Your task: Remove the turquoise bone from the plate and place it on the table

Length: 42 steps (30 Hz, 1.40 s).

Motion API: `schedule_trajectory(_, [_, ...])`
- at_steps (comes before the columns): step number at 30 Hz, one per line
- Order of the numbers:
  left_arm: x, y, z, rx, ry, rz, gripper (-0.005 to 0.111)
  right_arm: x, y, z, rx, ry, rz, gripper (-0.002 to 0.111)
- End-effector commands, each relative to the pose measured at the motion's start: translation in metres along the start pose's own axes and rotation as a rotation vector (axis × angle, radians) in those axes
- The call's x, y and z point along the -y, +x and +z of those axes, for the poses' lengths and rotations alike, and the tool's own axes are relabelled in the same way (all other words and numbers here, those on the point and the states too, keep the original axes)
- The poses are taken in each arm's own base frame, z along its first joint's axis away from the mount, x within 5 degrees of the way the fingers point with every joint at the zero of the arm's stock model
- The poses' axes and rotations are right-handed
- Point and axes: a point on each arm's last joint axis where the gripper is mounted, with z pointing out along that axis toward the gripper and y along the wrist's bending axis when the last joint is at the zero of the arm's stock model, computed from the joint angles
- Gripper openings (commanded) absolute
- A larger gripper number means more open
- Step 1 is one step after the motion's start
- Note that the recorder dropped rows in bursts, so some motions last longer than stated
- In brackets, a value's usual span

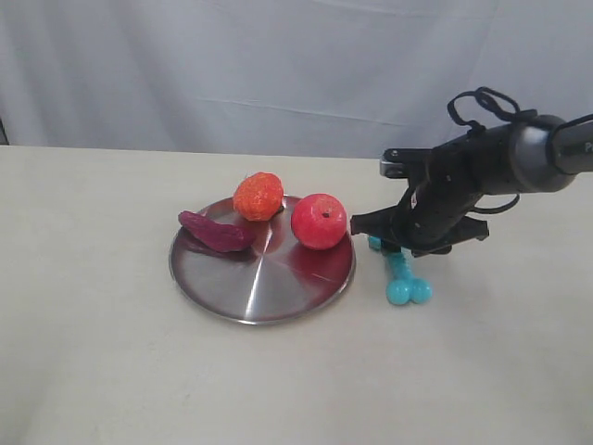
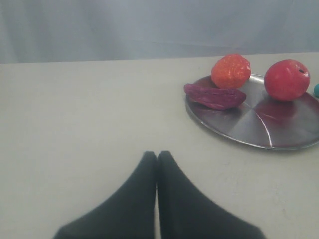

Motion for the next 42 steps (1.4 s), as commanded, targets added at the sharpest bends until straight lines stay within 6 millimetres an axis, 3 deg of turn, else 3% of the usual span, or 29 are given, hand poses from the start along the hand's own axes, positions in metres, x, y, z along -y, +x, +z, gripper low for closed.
schedule_trajectory(1, [0.0, 0.001, 0.0, -0.001, 0.003, -0.001, 0.0, 0.002, -0.012, -0.035, 0.054, -0.003, 0.008, 0.044])
schedule_trajectory(7, [0.0, 0.001, 0.0, -0.001, 0.003, -0.001, 0.0, 0.008, -0.02, -0.092, 0.091, 0.01, 0.008, 0.044])
schedule_trajectory(14, [0.0, 0.001, 0.0, -0.001, 0.003, 0.002, 0.0, 0.024, -0.011, -0.171, 0.073, 0.07, -0.039, 0.044])
schedule_trajectory(22, [0.0, 0.001, 0.0, -0.001, 0.003, 0.002, 0.0, 0.044, 0.039, -0.245, 0.196, 0.025, -0.003, 0.043])
schedule_trajectory(24, [0.0, 0.001, 0.0, -0.001, 0.003, 0.002, 0.0, 0.049, 0.055, -0.259, 0.219, -0.003, 0.018, 0.039])
schedule_trajectory(32, [0.0, 0.001, 0.0, -0.001, 0.003, 0.002, 0.0, 0.059, 0.113, -0.298, 0.281, -0.136, 0.02, -0.001])
schedule_trajectory(37, [0.0, 0.001, 0.0, -0.001, 0.003, 0.0, 0.0, 0.059, 0.136, -0.31, 0.313, -0.226, 0.016, -0.001])
schedule_trajectory(42, [0.0, 0.001, 0.0, -0.001, 0.003, 0.0, 0.0, 0.058, 0.145, -0.325, 0.354, -0.305, 0.061, -0.001])
